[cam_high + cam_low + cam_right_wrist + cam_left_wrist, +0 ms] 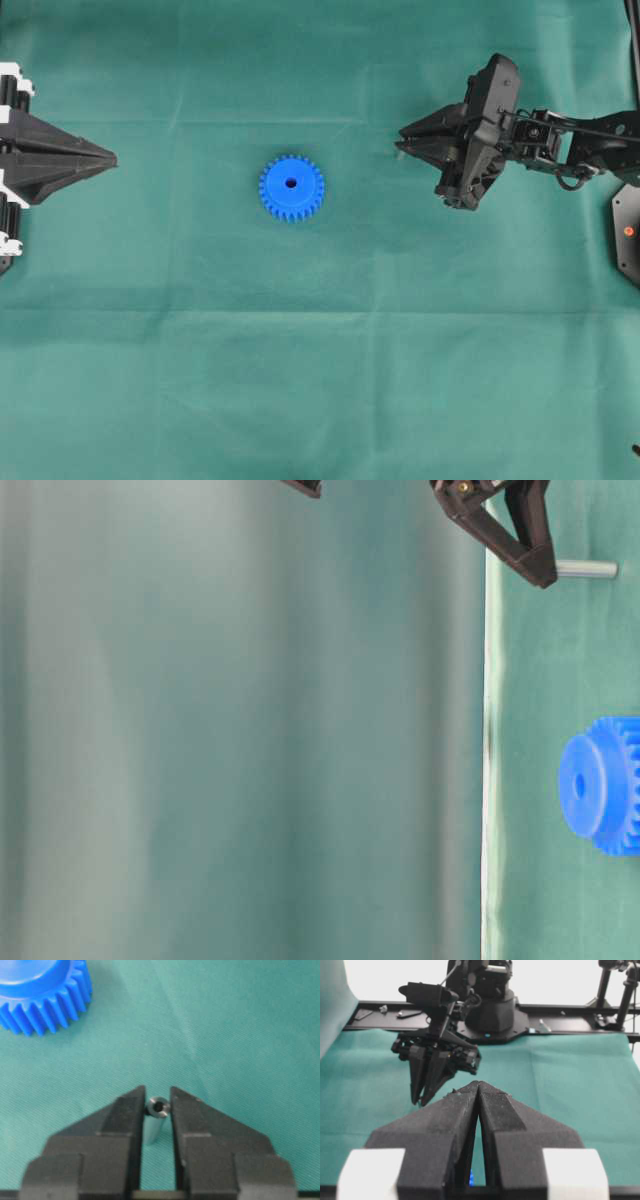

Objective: Insert the shaft placed at a random location into the center hole of the medium gear at another random location.
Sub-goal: 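Lower the right gripper and close it on the silver shaft, then lift the shaft and carry it left over the blue gear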

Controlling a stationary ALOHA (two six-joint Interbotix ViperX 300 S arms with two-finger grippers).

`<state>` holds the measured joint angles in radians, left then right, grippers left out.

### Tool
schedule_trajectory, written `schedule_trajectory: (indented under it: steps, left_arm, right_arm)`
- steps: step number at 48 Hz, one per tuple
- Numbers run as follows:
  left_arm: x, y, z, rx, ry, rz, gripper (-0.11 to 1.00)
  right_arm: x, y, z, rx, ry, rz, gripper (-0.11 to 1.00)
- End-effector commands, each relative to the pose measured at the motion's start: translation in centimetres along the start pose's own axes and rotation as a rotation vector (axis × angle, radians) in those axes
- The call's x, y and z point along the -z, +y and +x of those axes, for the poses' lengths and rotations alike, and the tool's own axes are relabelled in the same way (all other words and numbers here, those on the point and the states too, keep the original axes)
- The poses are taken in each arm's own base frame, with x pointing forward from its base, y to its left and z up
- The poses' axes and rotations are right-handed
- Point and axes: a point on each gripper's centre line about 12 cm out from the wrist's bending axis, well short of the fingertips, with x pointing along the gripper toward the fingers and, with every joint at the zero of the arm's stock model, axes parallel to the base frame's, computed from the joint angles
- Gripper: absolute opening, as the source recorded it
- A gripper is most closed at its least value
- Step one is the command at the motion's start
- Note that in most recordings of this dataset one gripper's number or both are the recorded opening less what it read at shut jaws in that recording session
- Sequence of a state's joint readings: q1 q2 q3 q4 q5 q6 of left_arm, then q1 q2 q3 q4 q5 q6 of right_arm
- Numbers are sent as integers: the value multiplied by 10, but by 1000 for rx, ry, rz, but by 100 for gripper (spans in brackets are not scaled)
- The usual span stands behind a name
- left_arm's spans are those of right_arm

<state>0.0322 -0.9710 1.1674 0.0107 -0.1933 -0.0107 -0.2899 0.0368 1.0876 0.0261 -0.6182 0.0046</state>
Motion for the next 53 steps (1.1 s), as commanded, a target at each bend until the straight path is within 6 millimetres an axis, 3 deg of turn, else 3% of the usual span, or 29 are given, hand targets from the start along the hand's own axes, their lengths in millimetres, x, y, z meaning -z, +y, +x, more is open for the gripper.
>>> schedule_trajectory:
  steps: [1,17,42,53]
  left_arm:
    - [-8,0,2,-1,-21,2,0]
    - [-8,1,2,-2,-21,0,0]
    - [-7,0,2,-1,-11,-2,0]
    - [-7,0,2,-1,-11,-2,0]
  right_arm:
    - [-9,2,1,-8,-26,-15,14]
    - [-13,5,1,-19,-27,-18,14]
    - [-77,8,-30,-27,-55,-14,14]
    - [-78,9,-30,-29,-46,-15,14]
